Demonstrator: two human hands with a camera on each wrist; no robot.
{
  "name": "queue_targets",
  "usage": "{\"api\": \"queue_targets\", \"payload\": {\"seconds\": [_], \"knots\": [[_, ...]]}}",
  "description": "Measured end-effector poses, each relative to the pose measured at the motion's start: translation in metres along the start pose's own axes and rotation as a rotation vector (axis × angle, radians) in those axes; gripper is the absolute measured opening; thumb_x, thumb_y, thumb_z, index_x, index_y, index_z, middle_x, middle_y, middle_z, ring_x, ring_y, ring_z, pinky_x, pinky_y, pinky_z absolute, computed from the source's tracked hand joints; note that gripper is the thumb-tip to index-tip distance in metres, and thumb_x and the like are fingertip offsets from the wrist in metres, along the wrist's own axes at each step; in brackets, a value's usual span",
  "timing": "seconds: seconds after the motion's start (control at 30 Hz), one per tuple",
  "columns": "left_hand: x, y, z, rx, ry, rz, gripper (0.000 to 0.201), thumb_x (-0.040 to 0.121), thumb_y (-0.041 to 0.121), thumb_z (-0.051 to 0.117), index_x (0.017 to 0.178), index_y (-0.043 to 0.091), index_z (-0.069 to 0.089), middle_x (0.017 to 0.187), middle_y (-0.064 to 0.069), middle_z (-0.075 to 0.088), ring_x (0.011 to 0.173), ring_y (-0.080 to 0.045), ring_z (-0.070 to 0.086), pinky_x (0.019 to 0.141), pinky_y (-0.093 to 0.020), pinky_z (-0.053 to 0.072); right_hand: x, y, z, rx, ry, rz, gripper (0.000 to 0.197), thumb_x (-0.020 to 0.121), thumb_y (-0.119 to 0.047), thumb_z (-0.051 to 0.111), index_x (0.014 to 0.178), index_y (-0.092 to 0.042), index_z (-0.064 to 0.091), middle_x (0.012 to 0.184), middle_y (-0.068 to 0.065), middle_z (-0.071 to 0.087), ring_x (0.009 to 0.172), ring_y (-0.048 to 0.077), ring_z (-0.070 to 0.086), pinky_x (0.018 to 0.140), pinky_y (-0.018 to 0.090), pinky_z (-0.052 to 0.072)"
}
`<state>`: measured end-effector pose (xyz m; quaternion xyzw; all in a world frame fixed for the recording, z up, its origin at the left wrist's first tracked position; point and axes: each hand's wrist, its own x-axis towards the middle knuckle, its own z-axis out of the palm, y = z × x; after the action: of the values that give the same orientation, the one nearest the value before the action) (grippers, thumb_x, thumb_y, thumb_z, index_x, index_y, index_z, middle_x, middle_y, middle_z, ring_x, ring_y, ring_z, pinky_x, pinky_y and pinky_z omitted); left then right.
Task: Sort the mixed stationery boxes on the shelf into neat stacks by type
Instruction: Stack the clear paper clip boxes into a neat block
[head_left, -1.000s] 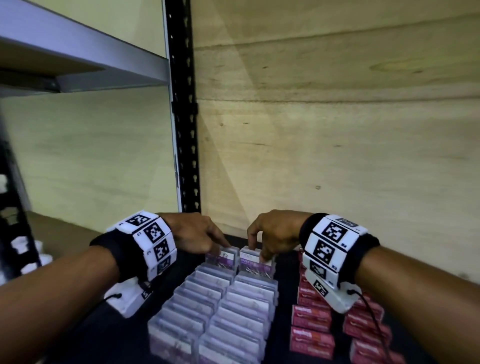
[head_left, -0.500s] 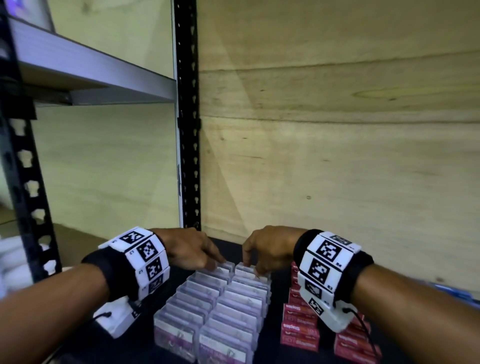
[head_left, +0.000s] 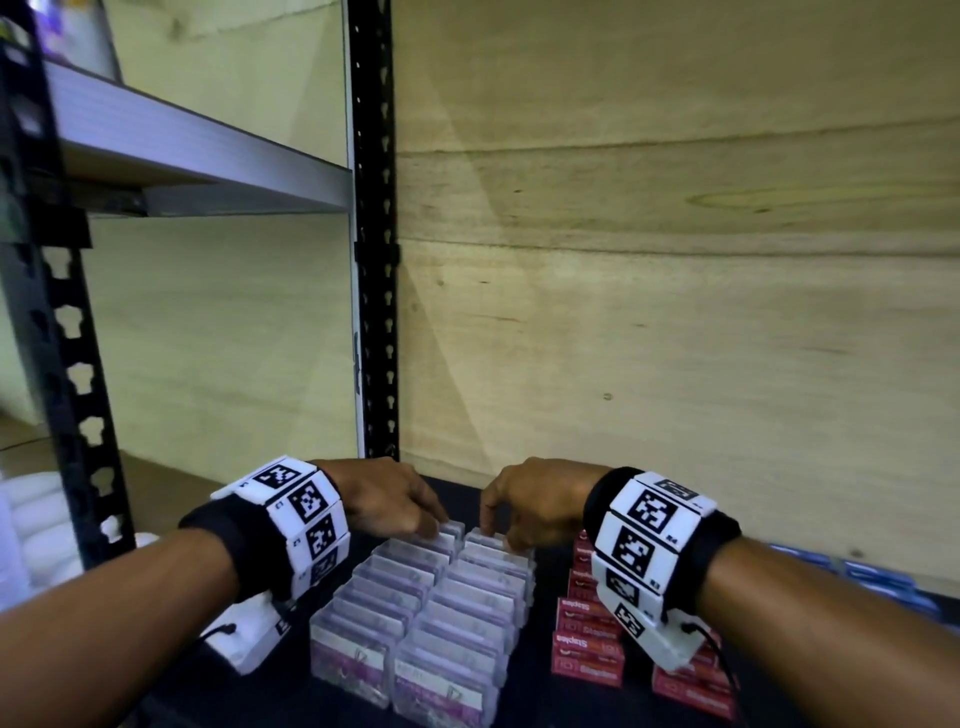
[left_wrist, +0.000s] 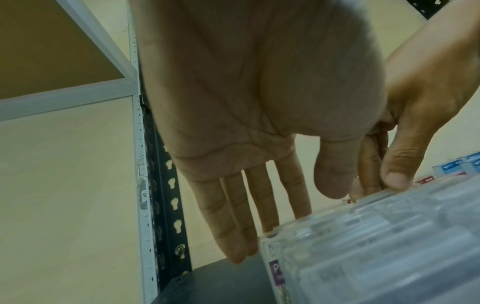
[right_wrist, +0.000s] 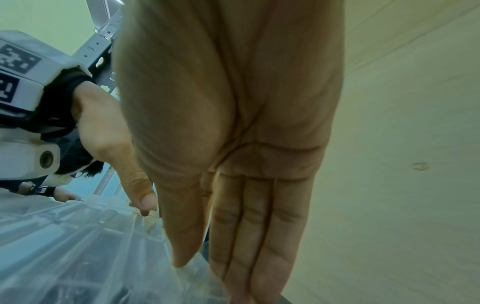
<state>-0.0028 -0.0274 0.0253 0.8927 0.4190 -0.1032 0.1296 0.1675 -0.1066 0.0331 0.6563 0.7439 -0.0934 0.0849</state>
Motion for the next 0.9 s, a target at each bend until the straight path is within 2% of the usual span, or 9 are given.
{"api": "queue_targets", "payload": {"seconds": [0.2,0.47,0.6,0.67,0.73,0.8,0.9], "knots": [[0.001,0.0,-0.003,-0.027,0.0,0.018,0.034,0.093,0.041,0.052,0.126,0.043,0.061,0.136,0.015,0.054,0.123,-0.008,0.048,0.105,-0.028,0.034,-0.004,0.005,0.002,0.054,0.028,-0.023,0.032,0.095,-0.018,0.063,0.127,-0.022,0.064,0.125,-0.001,0.065,0.11,0.017,0.06,0.084,0.026,0.042],[0.005,-0.003,-0.003,-0.04,0.007,0.049,0.03,0.094,0.043,0.052,0.121,0.043,0.064,0.131,0.016,0.058,0.12,-0.006,0.05,0.103,-0.028,0.035,-0.002,0.01,0.002,0.102,0.013,-0.025,0.033,0.096,-0.019,0.063,0.128,-0.023,0.064,0.126,-0.002,0.066,0.112,0.016,0.06,0.085,0.026,0.042],[0.006,0.003,-0.004,-0.044,0.063,0.071,0.039,0.094,0.05,0.05,0.13,0.038,0.057,0.133,0.015,0.055,0.123,-0.007,0.05,0.103,-0.026,0.036,-0.013,0.018,-0.001,0.156,0.022,-0.002,0.035,0.096,-0.028,0.063,0.131,-0.024,0.061,0.128,-0.005,0.064,0.115,0.015,0.058,0.088,0.026,0.041],[0.004,0.012,-0.008,-0.041,0.138,0.111,0.039,0.093,0.052,0.051,0.129,0.037,0.057,0.132,0.015,0.056,0.12,-0.008,0.052,0.103,-0.027,0.039,-0.022,0.025,-0.005,0.15,0.058,0.027,0.036,0.094,-0.035,0.064,0.128,-0.025,0.062,0.125,-0.005,0.063,0.112,0.015,0.058,0.089,0.027,0.042],[0.002,0.027,-0.01,-0.026,0.188,0.172,0.031,0.091,0.054,0.053,0.117,0.038,0.062,0.122,0.015,0.061,0.111,-0.007,0.057,0.1,-0.032,0.046,-0.034,0.032,-0.007,0.139,0.066,0.061,0.032,0.093,-0.037,0.065,0.123,-0.024,0.065,0.115,-0.006,0.064,0.103,0.014,0.058,0.085,0.027,0.042],[-0.002,0.045,-0.011,0.016,0.205,0.23,0.025,0.089,0.053,0.056,0.106,0.037,0.064,0.108,0.015,0.065,0.101,-0.007,0.059,0.093,-0.033,0.05,-0.048,0.039,-0.008,0.145,0.067,0.091,0.027,0.092,-0.037,0.066,0.114,-0.022,0.069,0.104,-0.008,0.065,0.095,0.013,0.059,0.08,0.027,0.044],[-0.011,0.074,-0.007,0.061,0.161,0.29,0.023,0.087,0.051,0.06,0.1,0.033,0.065,0.093,0.016,0.065,0.088,-0.006,0.061,0.082,-0.028,0.052,-0.069,0.048,-0.004,0.183,0.047,0.126,0.02,0.091,-0.036,0.068,0.103,-0.021,0.071,0.095,-0.006,0.07,0.086,0.012,0.064,0.072,0.025,0.047]]}}
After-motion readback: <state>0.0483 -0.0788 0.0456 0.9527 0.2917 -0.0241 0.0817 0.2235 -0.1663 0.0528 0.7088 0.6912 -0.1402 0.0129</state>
